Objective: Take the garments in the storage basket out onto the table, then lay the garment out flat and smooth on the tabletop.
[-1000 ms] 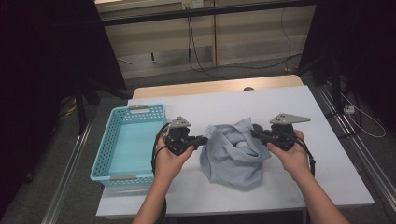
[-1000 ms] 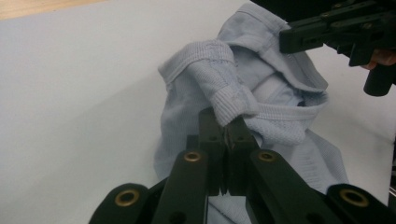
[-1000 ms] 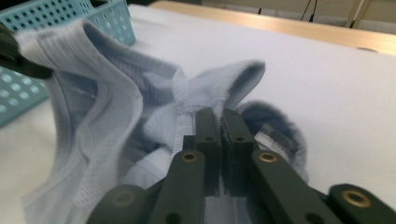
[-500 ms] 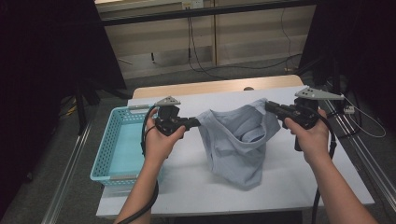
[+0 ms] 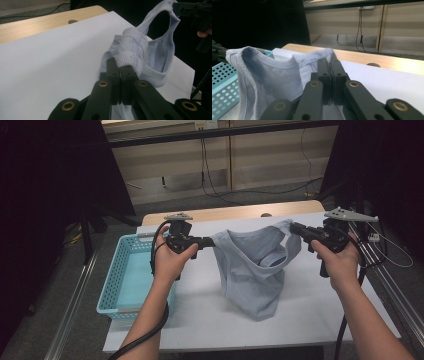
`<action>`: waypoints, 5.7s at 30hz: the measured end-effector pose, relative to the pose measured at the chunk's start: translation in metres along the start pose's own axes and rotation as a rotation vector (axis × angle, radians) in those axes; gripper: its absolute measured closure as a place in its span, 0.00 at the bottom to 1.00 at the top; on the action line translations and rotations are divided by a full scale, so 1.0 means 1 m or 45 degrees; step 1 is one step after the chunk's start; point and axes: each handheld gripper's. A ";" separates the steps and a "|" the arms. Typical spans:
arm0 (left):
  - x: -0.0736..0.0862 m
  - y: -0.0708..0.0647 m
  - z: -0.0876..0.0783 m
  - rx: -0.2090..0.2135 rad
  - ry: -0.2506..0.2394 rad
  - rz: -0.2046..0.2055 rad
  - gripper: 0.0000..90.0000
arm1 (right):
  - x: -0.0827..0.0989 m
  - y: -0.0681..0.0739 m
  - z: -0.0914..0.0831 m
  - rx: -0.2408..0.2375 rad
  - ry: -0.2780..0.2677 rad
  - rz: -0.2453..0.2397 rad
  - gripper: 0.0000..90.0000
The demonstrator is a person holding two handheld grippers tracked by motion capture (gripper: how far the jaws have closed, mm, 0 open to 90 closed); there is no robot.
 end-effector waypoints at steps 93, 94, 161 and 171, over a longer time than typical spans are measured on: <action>0.022 0.041 0.038 -0.289 0.092 -0.080 0.60 | 0.102 -0.013 0.022 0.104 0.123 -0.016 0.17; 0.019 0.044 0.039 -0.292 0.098 -0.088 0.61 | 0.102 -0.014 0.021 0.103 0.120 -0.014 0.17; 0.068 -0.003 0.059 -0.210 0.183 -0.004 0.21 | 0.115 -0.023 0.035 0.121 0.229 0.004 0.16; 0.095 -0.012 0.082 -0.173 0.224 0.034 0.25 | 0.118 -0.019 0.034 0.118 0.229 -0.009 0.16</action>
Point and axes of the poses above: each handheld gripper's, and its own axes: z roughly forward along the jaws, x roughly out of its underside, y roughly to its left, and after that the axes turned 6 degrees about y, right-handed
